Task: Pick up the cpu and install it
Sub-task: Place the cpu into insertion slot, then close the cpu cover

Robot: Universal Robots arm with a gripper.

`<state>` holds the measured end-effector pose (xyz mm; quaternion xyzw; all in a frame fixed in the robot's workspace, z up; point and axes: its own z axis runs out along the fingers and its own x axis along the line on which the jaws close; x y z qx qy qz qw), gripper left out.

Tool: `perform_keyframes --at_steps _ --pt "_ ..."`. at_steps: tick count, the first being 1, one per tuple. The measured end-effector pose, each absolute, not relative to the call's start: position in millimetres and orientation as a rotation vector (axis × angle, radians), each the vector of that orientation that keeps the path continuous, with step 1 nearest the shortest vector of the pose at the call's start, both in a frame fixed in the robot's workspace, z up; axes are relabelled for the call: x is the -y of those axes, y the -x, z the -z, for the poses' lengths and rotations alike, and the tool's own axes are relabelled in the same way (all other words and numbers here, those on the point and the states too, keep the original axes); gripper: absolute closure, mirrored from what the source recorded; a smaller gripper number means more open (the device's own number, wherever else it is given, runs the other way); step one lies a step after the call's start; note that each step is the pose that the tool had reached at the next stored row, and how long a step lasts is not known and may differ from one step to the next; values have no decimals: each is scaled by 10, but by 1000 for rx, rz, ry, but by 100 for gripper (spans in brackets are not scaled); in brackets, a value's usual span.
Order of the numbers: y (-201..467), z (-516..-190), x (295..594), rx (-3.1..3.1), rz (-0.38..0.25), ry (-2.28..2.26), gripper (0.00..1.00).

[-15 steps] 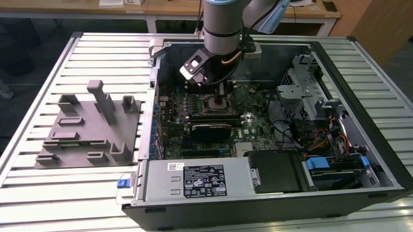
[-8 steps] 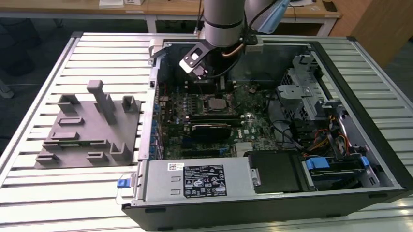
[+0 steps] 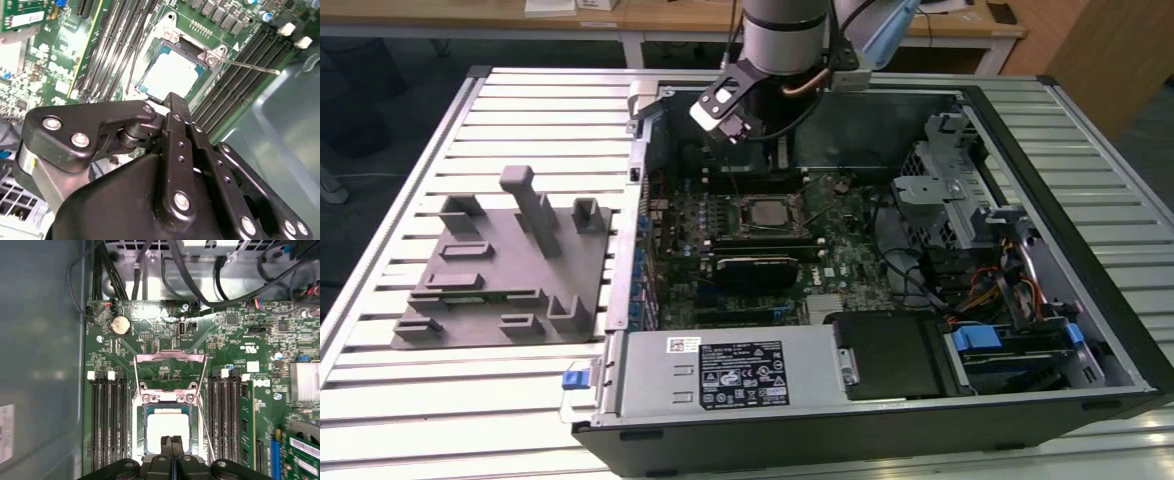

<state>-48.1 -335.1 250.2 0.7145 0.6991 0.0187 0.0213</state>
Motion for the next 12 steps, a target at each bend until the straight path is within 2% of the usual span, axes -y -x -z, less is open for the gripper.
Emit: perform_keyframes --at_steps 5,12 --pt "481 -2621 3350 -2166 -60 -2214 89" --pt "481 -2627 3350 -2166 -60 -2214 89"
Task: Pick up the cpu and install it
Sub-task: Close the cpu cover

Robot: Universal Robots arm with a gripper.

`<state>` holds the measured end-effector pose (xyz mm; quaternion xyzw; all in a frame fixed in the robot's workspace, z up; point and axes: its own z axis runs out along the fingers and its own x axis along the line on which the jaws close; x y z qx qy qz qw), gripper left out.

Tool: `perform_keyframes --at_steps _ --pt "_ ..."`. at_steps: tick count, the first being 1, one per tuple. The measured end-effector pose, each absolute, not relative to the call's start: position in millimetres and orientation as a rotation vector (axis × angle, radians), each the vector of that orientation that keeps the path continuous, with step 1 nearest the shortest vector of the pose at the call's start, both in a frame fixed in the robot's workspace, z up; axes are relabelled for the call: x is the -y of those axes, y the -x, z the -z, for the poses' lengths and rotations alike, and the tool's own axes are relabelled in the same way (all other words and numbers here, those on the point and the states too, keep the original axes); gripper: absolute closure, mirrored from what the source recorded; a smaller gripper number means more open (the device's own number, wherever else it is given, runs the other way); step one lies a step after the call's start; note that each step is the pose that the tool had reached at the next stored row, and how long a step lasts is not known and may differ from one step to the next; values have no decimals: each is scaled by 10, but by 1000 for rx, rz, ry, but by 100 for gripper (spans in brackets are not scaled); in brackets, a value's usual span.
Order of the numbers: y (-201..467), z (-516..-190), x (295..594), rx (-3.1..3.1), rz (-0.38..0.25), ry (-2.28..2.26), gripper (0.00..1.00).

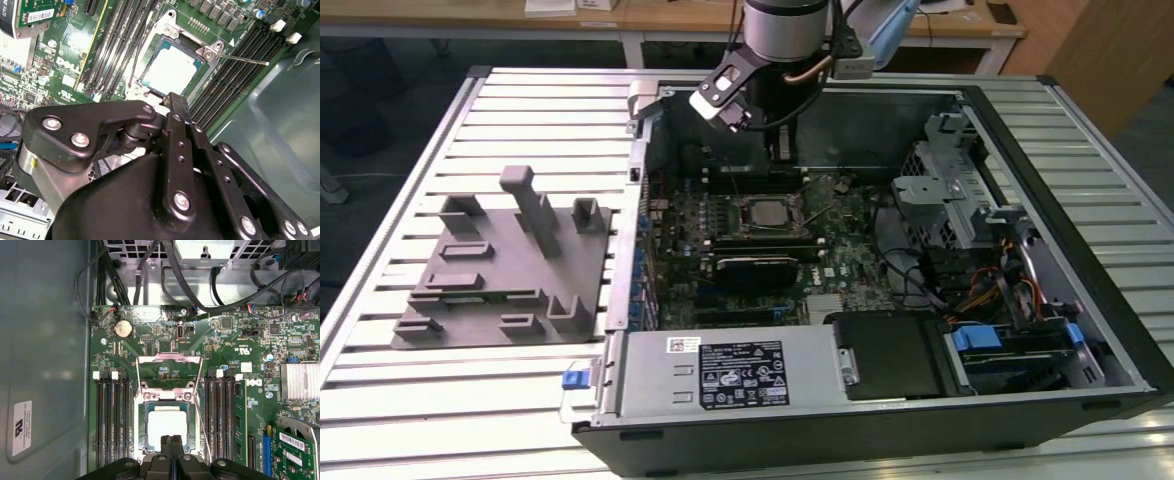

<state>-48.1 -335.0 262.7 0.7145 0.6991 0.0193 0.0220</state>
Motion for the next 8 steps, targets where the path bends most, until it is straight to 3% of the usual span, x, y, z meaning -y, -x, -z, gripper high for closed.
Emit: perform_keyframes --at_steps 8 --pt "481 -2628 3350 -2166 -60 -2213 89"
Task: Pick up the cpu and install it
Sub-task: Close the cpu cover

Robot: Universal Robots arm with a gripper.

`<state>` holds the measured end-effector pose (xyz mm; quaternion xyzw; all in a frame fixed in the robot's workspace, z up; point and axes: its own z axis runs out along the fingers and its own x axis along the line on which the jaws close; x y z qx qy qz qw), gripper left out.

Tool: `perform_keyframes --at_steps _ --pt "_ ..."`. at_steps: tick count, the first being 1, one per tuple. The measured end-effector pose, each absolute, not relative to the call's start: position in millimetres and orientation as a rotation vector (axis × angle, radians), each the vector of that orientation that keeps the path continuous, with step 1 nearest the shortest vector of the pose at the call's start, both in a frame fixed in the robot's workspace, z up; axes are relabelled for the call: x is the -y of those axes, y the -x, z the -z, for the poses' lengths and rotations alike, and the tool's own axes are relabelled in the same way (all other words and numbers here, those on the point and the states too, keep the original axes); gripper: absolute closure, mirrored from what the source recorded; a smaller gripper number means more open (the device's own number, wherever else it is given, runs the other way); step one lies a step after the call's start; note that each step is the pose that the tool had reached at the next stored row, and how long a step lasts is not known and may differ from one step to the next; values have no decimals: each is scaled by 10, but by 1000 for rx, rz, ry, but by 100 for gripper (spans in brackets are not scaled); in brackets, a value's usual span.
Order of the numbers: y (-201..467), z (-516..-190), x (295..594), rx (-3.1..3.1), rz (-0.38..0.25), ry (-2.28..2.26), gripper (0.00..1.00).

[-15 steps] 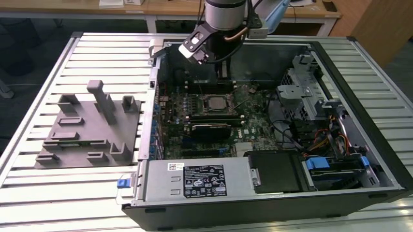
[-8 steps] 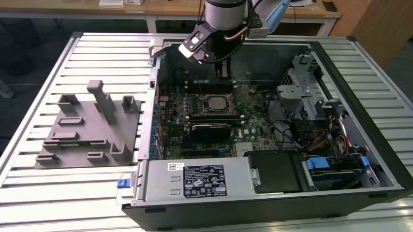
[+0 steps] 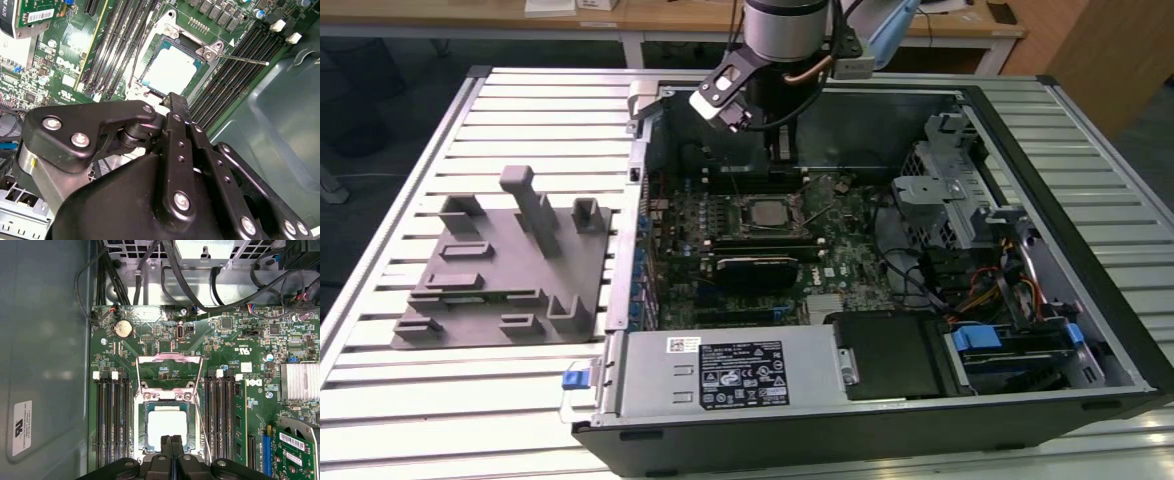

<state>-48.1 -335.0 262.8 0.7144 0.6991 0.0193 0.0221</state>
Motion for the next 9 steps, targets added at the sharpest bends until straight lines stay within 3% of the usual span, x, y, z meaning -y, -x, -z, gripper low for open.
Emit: perform_keyframes --at_steps 9 --pt "481 -2676 3350 -2166 -60 -2214 89"
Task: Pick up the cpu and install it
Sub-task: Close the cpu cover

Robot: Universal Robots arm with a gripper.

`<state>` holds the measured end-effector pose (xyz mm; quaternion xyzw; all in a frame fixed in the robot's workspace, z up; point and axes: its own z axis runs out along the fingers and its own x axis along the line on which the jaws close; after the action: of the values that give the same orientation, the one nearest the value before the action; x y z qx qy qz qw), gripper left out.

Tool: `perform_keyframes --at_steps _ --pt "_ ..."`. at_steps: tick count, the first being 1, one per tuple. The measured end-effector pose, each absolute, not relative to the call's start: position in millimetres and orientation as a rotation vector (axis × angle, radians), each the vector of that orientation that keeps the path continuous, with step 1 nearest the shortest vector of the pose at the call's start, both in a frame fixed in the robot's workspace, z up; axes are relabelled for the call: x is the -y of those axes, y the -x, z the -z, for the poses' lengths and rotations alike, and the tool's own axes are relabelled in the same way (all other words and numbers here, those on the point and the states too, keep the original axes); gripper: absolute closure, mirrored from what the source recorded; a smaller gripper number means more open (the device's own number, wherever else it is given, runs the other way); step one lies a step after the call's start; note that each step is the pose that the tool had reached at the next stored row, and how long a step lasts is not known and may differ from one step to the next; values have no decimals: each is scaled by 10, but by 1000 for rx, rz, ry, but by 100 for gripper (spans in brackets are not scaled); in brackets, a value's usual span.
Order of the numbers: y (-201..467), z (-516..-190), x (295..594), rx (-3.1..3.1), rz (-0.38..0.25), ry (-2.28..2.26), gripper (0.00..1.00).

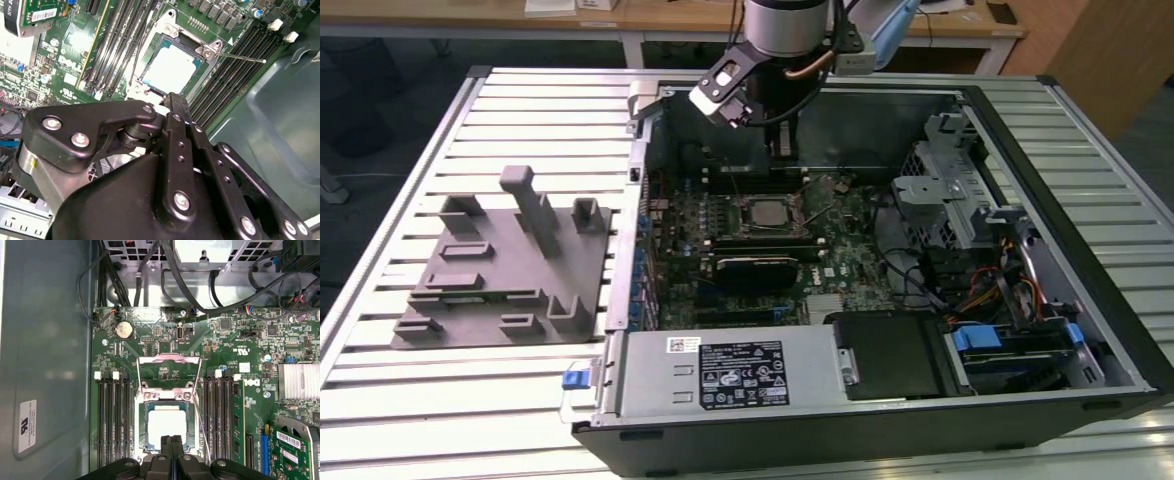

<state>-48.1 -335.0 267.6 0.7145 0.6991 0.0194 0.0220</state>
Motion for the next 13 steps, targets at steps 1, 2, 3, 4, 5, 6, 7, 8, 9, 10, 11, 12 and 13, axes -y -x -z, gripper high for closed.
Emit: perform_keyframes --at_steps 1,2,3,4,5,6,7,8,9,10,11,12,13 --pt "481 -2676 3350 -2166 -60 -2214 89" --pt "480 -2677 3350 -2166 -60 -2213 89" --pt "475 -2677 3350 -2166 -59 -2214 89" --pt "463 -2678 3350 -2166 -59 -2214 89" --pt "446 -2677 3350 -2166 -59 -2213 89" --pt "426 -2677 3350 -2166 -60 -2214 89" --pt "407 -2677 3350 -2166 -59 -2214 89" --pt "387 -2677 3350 -2166 -59 -2214 89" --pt "361 -2677 3350 -2166 -59 -2214 89" --pt "336 -2677 3350 -2166 -59 -2214 89" --pt "313 -2677 3350 -2166 -59 -2214 89" --pt "290 -2677 3350 -2166 -59 -2214 89" --pt "268 -2677 3350 -2166 -59 -2214 89"
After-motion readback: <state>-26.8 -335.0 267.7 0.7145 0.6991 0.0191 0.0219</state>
